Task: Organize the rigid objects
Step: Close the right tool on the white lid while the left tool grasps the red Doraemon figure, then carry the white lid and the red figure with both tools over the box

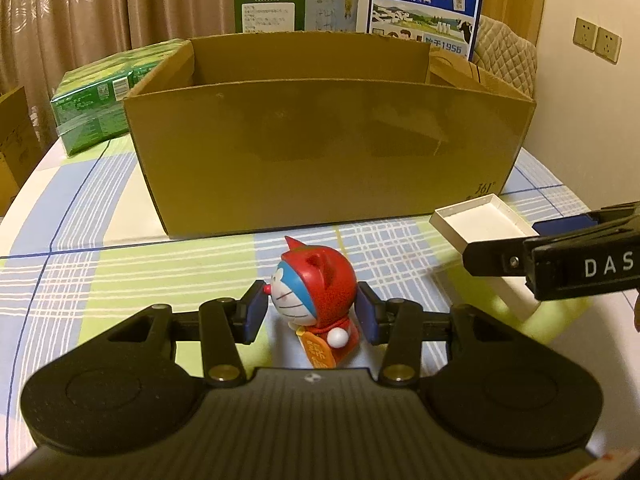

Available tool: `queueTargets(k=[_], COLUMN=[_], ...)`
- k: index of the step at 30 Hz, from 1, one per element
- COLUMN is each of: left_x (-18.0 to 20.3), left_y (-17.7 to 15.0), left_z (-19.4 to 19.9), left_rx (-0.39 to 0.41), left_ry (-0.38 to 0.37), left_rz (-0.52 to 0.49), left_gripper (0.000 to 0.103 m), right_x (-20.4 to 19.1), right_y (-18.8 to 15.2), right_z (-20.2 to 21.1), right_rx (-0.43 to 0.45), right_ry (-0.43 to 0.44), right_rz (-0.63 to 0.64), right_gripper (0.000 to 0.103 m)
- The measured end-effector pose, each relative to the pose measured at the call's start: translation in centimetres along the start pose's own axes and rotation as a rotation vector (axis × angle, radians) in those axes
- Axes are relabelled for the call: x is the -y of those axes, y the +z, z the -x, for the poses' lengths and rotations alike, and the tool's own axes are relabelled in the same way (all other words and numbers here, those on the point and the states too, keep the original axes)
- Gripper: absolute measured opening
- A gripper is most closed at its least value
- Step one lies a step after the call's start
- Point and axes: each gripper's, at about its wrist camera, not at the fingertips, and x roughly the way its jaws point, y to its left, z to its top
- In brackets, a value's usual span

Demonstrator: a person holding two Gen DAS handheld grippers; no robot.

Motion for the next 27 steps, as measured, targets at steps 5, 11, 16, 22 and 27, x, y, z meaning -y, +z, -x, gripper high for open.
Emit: queueTargets(k=[5, 11, 16, 22, 27], left_x=[-0.6, -1.4, -1.8, -1.7, -1.7], left_y=[0.3, 1.0, 1.4, 1.6, 1.7], left_z=[0.8, 2.4, 3.4, 4.4, 5.0], left_rx=[0.022, 0.059, 0.075, 0.086, 0.087], left_ry=[-0.011, -0.009, -0.002, 0.005, 0.008], left_rz=[0.033, 0.053, 0.069, 0.071, 0.067], left_gripper=[0.042, 0.042, 0.042, 0.042, 0.042], right_x=[-0.6, -1.1, -1.5, -2.2, -1.9], right_y=[0.3, 0.8, 1.5, 2.1, 1.9], right_z=[0.6, 1.1, 2.2, 3.4, 3.6], right_rx=[0.019, 0.042, 0.093, 0.138, 0.139], right_ry=[-0.001, -0.001, 0.007, 0.014, 0.0], right_rz=[0.0, -0.006, -0.017, -0.02, -0.025], right_gripper=[0.084, 0.084, 0.084, 0.084, 0.084])
